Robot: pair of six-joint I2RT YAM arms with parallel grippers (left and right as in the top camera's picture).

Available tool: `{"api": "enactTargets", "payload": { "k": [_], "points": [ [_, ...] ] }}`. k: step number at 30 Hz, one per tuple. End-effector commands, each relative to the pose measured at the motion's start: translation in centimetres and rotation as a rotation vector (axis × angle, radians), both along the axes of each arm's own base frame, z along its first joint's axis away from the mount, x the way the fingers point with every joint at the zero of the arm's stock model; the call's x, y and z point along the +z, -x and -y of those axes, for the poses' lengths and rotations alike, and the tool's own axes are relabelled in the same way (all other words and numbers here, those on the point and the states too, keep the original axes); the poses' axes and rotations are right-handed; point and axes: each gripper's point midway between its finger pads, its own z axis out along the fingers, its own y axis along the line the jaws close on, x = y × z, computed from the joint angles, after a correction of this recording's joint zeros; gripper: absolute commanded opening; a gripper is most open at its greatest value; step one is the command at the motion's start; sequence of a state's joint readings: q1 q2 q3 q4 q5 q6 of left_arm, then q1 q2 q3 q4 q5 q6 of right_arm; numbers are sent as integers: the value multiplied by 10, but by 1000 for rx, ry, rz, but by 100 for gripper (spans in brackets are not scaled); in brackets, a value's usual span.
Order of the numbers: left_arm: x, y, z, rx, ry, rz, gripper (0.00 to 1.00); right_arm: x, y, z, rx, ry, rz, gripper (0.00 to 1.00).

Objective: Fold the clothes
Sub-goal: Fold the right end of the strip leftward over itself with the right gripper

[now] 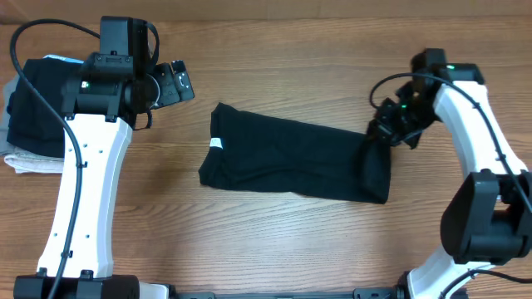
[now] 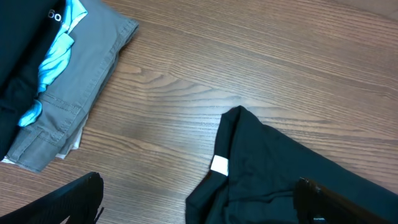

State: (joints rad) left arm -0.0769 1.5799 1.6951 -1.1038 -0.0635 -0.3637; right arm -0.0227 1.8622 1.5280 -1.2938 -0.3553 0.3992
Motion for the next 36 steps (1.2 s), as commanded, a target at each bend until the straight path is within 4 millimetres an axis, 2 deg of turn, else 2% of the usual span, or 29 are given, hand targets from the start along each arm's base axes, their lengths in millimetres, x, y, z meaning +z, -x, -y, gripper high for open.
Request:
{"api": "enactTargets", "payload": {
  "k": [1,5,8,14,20,23,25,27,28,29,30,32,33,36],
  "points": [
    [-1,0,1,-6,-1,-3,100,11,-11,-28,-5,-34,42,4],
    [-1,0,1,-6,-1,-3,100,13,-20,-57,34,-42,94,4],
    [-1,-1,1,-6,-1,-2,100,13,-21,-71,61,-34,114,4],
    [-1,0,1,-6,-1,-3,100,6,-19,-82,97,50,131,4],
    [-1,0,1,-6,-1,-3,100,-1,-22,-100,138,40,175,4],
    [-1,0,1,-6,-1,-3,100,-11,-23,-107,123,39,189,15],
    [-1,0,1,-6,-1,-3,100,-16,-24,-111,132,33,205,17],
    [-1,0,1,-6,-1,-3,100,-20,-24,-115,141,29,214,26],
    [-1,0,1,-6,-1,-3,100,-21,-23,-121,152,11,216,38],
    [-1,0,1,-6,-1,-3,100,-20,-22,-125,173,-8,223,43],
    [-1,0,1,-6,-1,-3,100,-16,-22,-132,216,-46,241,52],
    [-1,0,1,-6,-1,-3,100,-3,-17,-156,386,-195,313,63],
    [-1,0,1,-6,-1,-3,100,1,-14,-162,430,-243,328,68],
    [-1,0,1,-6,-1,-3,100,1,-12,-154,423,-251,306,70]
  ]
}}
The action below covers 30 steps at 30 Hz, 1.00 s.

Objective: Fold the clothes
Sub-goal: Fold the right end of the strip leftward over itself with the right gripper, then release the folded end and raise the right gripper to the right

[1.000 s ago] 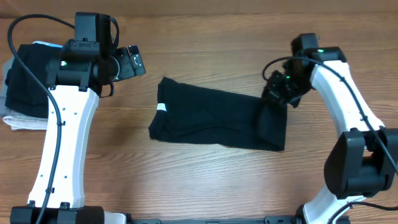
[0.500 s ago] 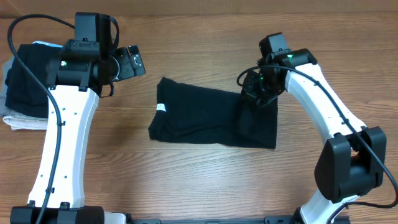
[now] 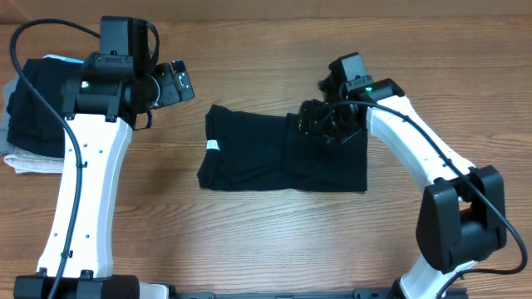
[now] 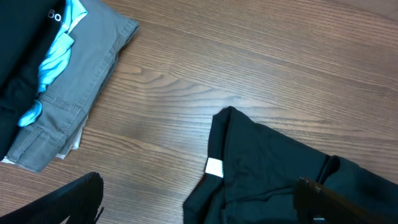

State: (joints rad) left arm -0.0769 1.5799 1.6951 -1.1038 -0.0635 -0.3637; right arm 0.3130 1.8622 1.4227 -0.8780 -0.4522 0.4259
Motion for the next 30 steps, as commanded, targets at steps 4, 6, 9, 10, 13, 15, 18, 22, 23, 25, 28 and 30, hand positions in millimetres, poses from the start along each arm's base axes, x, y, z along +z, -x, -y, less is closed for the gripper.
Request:
{"api": "enactTargets", "payload": {
  "k": [4,6,9,10,13,15,18,22,23,25,28,30],
  "points": [
    [-1,0,1,-6,-1,-3,100,3,10,11,69,-44,-25,56],
    [-1,-1,1,-6,-1,-2,100,0,15,16,64,-19,-47,42],
    [-1,0,1,-6,-1,-3,100,-3,22,12,82,11,-59,21],
    [-1,0,1,-6,-1,-3,100,-5,24,9,90,30,-59,17],
    [-1,0,1,-6,-1,-3,100,-11,28,5,85,86,-59,15],
    [-1,0,1,-6,-1,-3,100,-15,30,1,77,114,-59,15],
    [-1,0,1,-6,-1,-3,100,-19,35,-11,109,113,-39,15],
    [-1,0,1,-6,-1,-3,100,-36,44,-16,99,160,-42,15],
    [-1,0,1,-6,-1,-3,100,-41,46,-16,97,179,-39,15],
    [-1,0,1,-6,-1,-3,100,-52,49,-15,84,200,-36,16],
    [-1,0,1,-6,-1,-3,100,-66,54,-16,68,190,-36,24],
    [-1,0,1,-6,-1,-3,100,-76,57,-16,48,183,-43,26]
  ]
}}
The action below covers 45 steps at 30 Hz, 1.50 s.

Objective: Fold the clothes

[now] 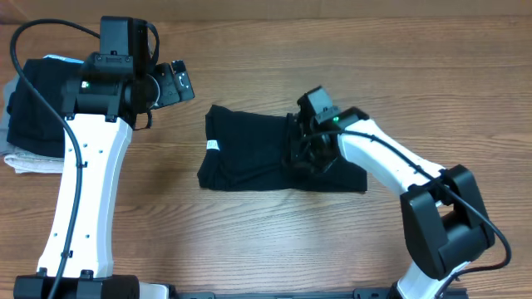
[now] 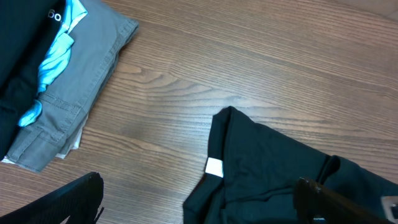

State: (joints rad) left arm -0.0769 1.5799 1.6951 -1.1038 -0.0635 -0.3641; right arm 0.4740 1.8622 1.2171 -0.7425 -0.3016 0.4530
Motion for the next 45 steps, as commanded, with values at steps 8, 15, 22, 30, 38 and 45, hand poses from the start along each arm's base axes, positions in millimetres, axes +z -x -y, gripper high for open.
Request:
{"api": "enactTargets", "payload": {
  "k": [8,15,22,30,38,45],
  "points": [
    [-1,0,1,-7,-2,-3,100,-5,8,-4,2,-80,-37,37],
    [-1,0,1,-7,-2,-3,100,55,-10,27,42,-62,-33,42],
    [-1,0,1,-7,-2,-3,100,66,-11,106,-130,76,-129,42],
    [-1,0,1,-7,-2,-3,100,38,-5,159,-239,161,-171,42],
    [-1,0,1,-7,-2,-3,100,-3,-5,169,-261,182,-124,42],
    [-1,-1,1,-7,-2,-2,100,-16,-14,169,-269,172,-63,42]
  ]
}}
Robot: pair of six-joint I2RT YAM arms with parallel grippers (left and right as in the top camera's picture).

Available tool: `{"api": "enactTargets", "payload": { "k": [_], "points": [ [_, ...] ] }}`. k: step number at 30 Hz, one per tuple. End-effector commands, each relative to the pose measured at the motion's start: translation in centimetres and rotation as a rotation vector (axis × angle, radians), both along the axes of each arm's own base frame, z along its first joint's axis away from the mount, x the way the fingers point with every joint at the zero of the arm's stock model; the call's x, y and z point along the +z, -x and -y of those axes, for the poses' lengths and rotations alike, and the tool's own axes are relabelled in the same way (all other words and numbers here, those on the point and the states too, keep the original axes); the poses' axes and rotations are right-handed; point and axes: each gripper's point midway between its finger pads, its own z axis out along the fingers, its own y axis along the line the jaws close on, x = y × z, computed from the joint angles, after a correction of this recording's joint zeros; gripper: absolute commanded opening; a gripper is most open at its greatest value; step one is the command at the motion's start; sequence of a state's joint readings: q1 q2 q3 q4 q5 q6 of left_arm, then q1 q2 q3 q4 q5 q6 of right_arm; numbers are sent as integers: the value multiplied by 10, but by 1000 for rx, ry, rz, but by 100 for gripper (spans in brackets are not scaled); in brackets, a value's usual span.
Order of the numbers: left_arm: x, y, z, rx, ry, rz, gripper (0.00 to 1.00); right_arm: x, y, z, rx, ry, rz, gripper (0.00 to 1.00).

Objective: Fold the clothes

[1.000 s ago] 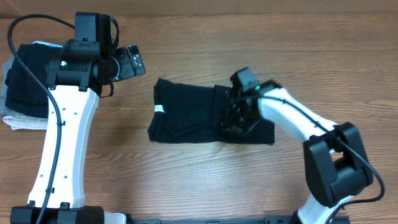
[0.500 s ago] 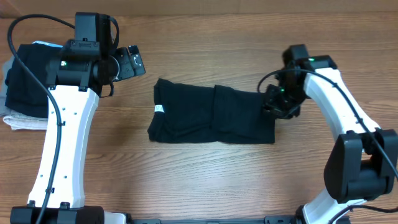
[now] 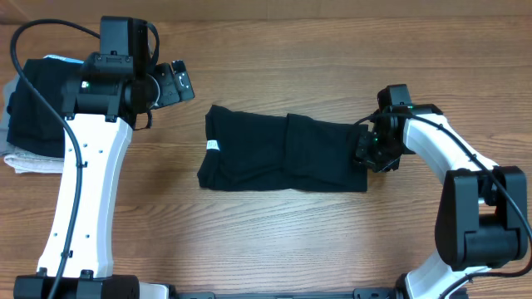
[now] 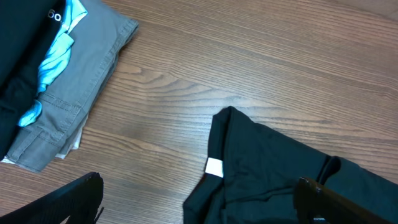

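A black garment (image 3: 283,154) lies flat mid-table, its right part doubled over to a fold line near the middle. A white label (image 4: 214,167) shows at its left end. My right gripper (image 3: 371,149) sits low at the garment's right edge; the fingers are too dark against the cloth to read. High above the table's left, my left gripper (image 3: 177,81) stands open and holds nothing. Its fingers (image 4: 74,196) frame the garment's left corner (image 4: 249,162) in the left wrist view.
A stack of folded clothes (image 3: 33,112) rests at the table's left edge, black on top of grey and white. Grey trousers (image 4: 81,74) and a light blue piece (image 4: 56,59) of that stack show in the left wrist view. Bare wood surrounds the garment.
My right gripper has moved from over the middle of the garment to its right edge. The garment keeps its shorter, doubled shape. The left arm is where it was.
The garment first lay stretched out longer, with my right gripper at its right end. Then the gripper was over the middle and the right end lay folded leftward, shortening the garment. It stayed over the fold, and is now at the new right edge.
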State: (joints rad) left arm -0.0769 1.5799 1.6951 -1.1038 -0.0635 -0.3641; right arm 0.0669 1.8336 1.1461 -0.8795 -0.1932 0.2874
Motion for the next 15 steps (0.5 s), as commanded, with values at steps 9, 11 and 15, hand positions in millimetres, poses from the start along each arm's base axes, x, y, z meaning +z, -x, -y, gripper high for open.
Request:
{"api": "enactTargets", "payload": {
  "k": [9,11,15],
  "points": [
    [-1,0,1,-7,-2,-3,100,3,-13,8,6,42,72,43],
    [-1,0,1,-7,-2,-3,100,9,-11,8,34,32,57,43],
    [-1,0,1,-7,-2,-3,100,40,-19,11,44,22,60,47]
  ]
}}
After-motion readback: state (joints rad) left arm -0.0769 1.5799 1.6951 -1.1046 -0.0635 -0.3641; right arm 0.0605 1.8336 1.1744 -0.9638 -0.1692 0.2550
